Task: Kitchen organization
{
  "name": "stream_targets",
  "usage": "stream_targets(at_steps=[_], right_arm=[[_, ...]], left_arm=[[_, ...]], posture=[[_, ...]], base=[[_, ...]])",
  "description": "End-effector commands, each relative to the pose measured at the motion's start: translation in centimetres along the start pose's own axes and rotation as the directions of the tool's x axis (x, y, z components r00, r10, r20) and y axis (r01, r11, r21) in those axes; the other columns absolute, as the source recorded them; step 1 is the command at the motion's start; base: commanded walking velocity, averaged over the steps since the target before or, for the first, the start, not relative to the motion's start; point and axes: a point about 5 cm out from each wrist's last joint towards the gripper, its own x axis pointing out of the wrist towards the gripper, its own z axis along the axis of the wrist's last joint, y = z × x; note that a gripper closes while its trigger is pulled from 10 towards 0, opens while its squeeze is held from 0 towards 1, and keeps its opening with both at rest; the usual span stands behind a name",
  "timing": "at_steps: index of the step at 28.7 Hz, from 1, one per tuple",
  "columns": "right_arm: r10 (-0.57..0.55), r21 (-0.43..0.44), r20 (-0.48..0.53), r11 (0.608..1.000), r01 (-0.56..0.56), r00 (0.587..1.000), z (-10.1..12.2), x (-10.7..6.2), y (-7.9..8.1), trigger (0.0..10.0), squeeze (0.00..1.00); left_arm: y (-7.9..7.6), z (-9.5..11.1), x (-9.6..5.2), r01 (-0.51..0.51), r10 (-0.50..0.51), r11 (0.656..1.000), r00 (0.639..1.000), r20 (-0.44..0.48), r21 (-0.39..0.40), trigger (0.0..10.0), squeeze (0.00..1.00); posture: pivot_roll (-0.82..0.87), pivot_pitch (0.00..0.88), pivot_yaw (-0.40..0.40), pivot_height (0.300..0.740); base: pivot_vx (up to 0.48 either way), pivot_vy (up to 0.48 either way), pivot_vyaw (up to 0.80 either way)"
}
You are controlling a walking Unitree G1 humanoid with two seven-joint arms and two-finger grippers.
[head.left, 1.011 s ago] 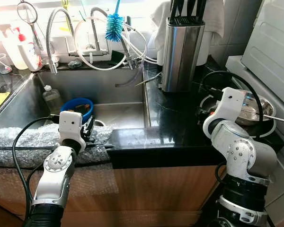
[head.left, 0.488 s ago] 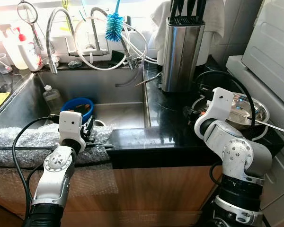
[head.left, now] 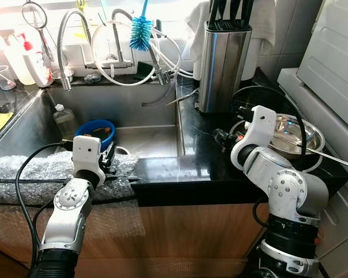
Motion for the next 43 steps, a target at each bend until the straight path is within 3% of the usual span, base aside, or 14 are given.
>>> stream_targets(at_steps=[1,4,9,10,15,24,43], right_arm=[[0.032,-0.014,0.012,0.999,-0.032,0.999,0.3,-0.1,0.7,10.0,0.00],[0.030,-0.016,0.009,0.999,-0.030,1.000,0.1,-0.1,0.8,10.0,0.00],[-0.063,-0.076,0.158,0.994,0.075,0.986,2.2,-0.4,0.0,10.0,0.00],[-0.120,-0.095,0.179,0.986,0.139,0.977,2.7,-0.6,-0.5,10.0,0.00],[-0.188,-0.091,0.187,0.974,0.207,0.964,3.1,-0.8,-1.1,10.0,0.00],[-0.192,-0.067,0.099,0.978,0.199,0.977,1.9,-0.4,-1.1,10.0,0.00],[-0.253,0.085,-0.007,0.964,0.252,0.968,0.9,0.0,-2.1,10.0,0.00]], left_arm=[[0.4,-0.5,0.1,-0.001,0.002,1.000,0.999,-0.036,0.018,10.0,0.00],[0.5,-0.4,0.0,-0.005,0.006,1.000,0.999,-0.036,0.021,10.0,0.00],[0.6,-0.4,0.1,-0.008,0.009,1.000,0.999,-0.035,0.023,10.0,0.00],[0.6,-0.4,0.1,-0.007,0.008,1.000,0.999,-0.036,0.023,10.0,0.00],[0.5,-0.4,0.1,-0.003,0.004,1.000,0.999,-0.036,0.022,10.0,0.00],[0.3,-0.4,0.1,0.001,0.000,1.000,0.999,-0.036,0.021,10.0,0.00],[0.2,-0.5,0.1,0.015,-0.014,1.000,0.999,-0.042,0.025,10.0,0.00]], posture=[[-0.04,0.000,0.027,0.740],[-0.03,0.000,0.029,0.740],[-0.04,0.000,0.032,0.740],[-0.04,0.000,0.035,0.740],[-0.05,0.000,0.036,0.740],[-0.04,0.000,0.029,0.740],[-0.04,0.000,0.029,0.740]], base=[[0.000,0.000,0.00],[0.000,0.000,0.00],[0.000,0.000,0.00],[0.000,0.000,0.00],[0.000,0.000,0.00],[0.000,0.000,0.00],[0.000,0.000,0.00]])
